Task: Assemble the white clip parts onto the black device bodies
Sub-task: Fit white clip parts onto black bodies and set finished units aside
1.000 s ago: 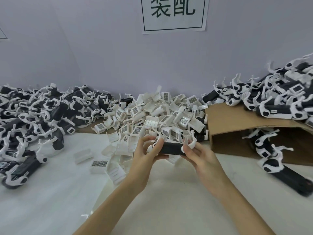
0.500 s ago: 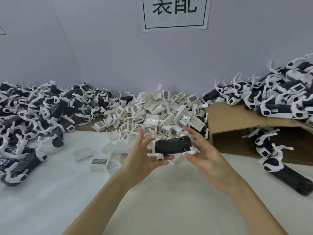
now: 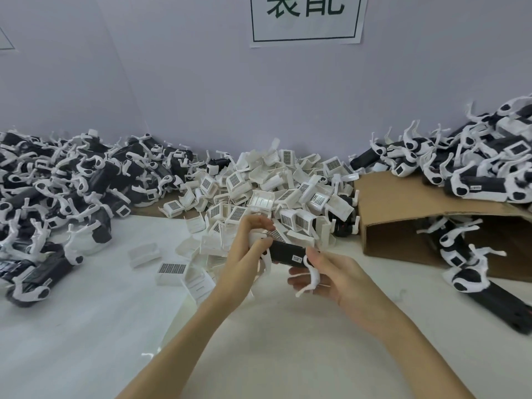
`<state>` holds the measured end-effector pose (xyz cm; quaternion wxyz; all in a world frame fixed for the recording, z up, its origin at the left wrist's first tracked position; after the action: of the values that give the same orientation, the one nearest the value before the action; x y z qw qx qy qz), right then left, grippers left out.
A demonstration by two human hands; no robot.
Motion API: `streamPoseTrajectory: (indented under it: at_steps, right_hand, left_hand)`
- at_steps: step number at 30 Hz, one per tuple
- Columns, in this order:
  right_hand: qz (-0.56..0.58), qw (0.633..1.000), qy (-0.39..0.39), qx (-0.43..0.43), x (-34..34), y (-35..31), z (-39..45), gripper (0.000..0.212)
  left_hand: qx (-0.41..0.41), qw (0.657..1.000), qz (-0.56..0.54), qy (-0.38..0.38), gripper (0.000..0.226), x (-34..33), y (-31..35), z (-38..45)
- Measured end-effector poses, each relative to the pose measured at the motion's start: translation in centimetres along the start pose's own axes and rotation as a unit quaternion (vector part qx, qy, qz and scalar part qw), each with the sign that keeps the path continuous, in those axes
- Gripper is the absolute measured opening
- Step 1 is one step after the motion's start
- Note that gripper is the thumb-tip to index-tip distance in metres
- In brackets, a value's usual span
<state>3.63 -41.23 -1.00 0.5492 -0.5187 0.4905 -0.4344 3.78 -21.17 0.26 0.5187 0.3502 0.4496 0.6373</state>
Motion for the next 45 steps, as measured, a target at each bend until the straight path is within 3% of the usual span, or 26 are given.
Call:
streamPoseTrajectory:
  at_steps: [2,5,8,10,12,14,16,18,21,25,28,32,35,37,42,45]
  right_hand:
    - [-0.040,0.997,0.018,0.066,0.0,-0.3,-0.2,0.048]
    - [-0.118,0.983,0.030,0.138,-0.6,-0.8,-0.8,0.047]
    - [-0.167,0.972,-0.011,0.167,-1.8,0.0,-1.3,0.053]
    - [-0.222,0.958,-0.013,0.183,-2.7,0.6,-1.5,0.060]
    - [-0.263,0.940,0.007,0.217,-3.6,1.2,-1.7,0.065]
    - [-0.281,0.919,0.038,0.273,-4.0,1.7,-1.7,0.055]
    - [-0.281,0.907,0.060,0.307,-3.8,1.8,-1.4,0.048]
    - [-0.261,0.911,0.055,0.313,-3.2,1.5,-1.1,0.050]
    - [-0.227,0.922,0.053,0.310,-2.2,0.9,-0.6,0.047]
    - [-0.225,0.915,0.047,0.332,-2.2,1.0,-0.4,0.052]
    - [-0.230,0.911,0.054,0.337,-2.3,1.0,-0.4,0.055]
    - [-0.277,0.892,0.112,0.340,-1.9,0.5,-1.1,0.053]
    - [-0.323,0.872,0.129,0.346,-2.4,0.1,-1.8,0.056]
    - [-0.333,0.866,0.112,0.355,-3.2,0.2,-2.3,0.063]
    - [-0.337,0.894,0.049,0.290,-4.4,1.2,-2.7,0.086]
    - [-0.318,0.903,0.064,0.282,-4.3,1.1,-2.6,0.081]
  left_hand:
    - [0.021,0.999,-0.001,0.029,0.036,0.0,0.3,-0.2]
    - [0.036,0.992,-0.043,0.114,0.053,-0.2,0.5,-0.2]
    - [-0.006,0.975,-0.067,0.210,0.045,0.1,0.6,-0.1]
    - [-0.058,0.970,-0.036,0.233,0.040,0.6,1.1,0.1]
    - [-0.152,0.966,0.034,0.204,0.028,0.8,1.5,-0.1]
    - [-0.244,0.954,0.103,0.141,0.017,0.4,2.0,-0.8]
    - [-0.327,0.929,0.165,0.055,0.031,-0.4,2.4,-1.7]
    - [-0.418,0.882,0.217,-0.017,0.051,-1.1,2.5,-2.2]
    - [-0.455,0.858,0.234,-0.041,0.055,-1.2,2.9,-2.1]
    - [-0.433,0.866,0.249,-0.027,0.049,-0.7,2.7,-2.0]
    - [-0.383,0.900,0.207,-0.020,0.042,-0.8,2.6,-1.7]
    - [-0.262,0.951,0.150,0.067,0.044,-0.4,2.3,-1.1]
    - [-0.122,0.989,0.036,0.078,0.050,-0.4,1.6,-1.1]
    - [-0.097,0.988,-0.005,0.121,0.051,-0.5,1.4,-1.1]
    - [0.019,0.968,-0.098,0.231,0.059,0.7,0.9,-0.1]
    - [0.107,0.950,-0.131,0.262,0.059,1.3,0.5,0.3]
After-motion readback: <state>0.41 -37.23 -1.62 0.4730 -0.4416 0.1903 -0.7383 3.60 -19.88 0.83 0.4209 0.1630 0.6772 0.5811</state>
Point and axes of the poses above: each hand's wrist, its own z-axis towards the middle knuckle, its own x-axis out of the back of the hand, y = z × x, the point moved 2 cm from there along z, towards the middle knuckle, and after that the axes turned 12 degrees about y, right-handed, at the moved point
